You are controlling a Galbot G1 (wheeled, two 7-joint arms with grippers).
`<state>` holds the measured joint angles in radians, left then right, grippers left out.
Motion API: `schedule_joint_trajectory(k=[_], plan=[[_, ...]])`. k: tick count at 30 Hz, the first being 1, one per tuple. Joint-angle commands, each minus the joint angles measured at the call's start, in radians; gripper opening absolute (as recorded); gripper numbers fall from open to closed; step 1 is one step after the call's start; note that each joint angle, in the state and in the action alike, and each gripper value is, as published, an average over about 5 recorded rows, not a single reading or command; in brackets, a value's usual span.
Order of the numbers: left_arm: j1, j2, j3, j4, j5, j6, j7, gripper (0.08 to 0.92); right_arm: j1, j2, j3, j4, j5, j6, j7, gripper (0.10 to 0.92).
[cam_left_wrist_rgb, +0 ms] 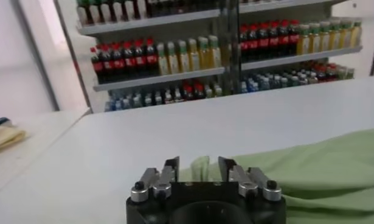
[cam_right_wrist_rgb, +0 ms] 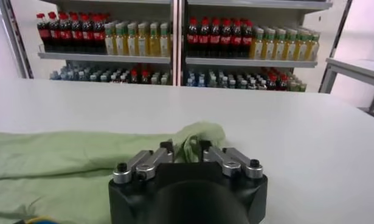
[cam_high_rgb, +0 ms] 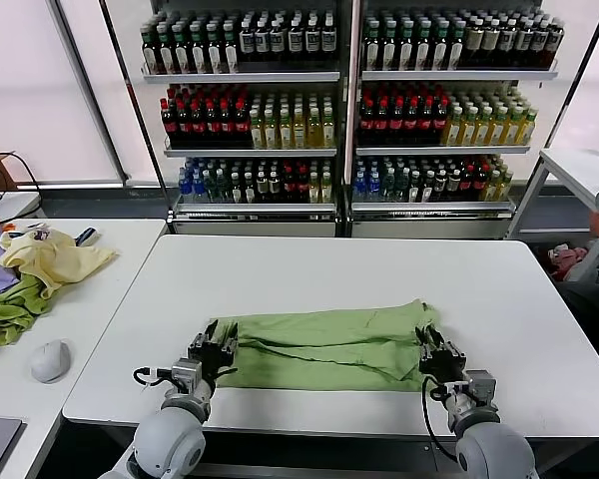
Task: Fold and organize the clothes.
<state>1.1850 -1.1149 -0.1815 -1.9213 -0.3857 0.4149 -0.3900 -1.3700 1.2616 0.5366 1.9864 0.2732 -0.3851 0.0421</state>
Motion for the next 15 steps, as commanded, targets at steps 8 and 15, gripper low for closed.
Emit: schedule_joint_trajectory(k=[8,15], plan=[[-0.004,-0.196,-0.012,0.153,0.103,0.051,-0.126,0.79,-0.06,0.025,-0.019,0.031,-0.029,0.031,0.003,0.707],[0.023,-0.191,0.003,0.151,0.115,0.062,-0.121,0.703,-0.061,0.032,-0.012,0.023,-0.028,0.045,0.001,0.819]])
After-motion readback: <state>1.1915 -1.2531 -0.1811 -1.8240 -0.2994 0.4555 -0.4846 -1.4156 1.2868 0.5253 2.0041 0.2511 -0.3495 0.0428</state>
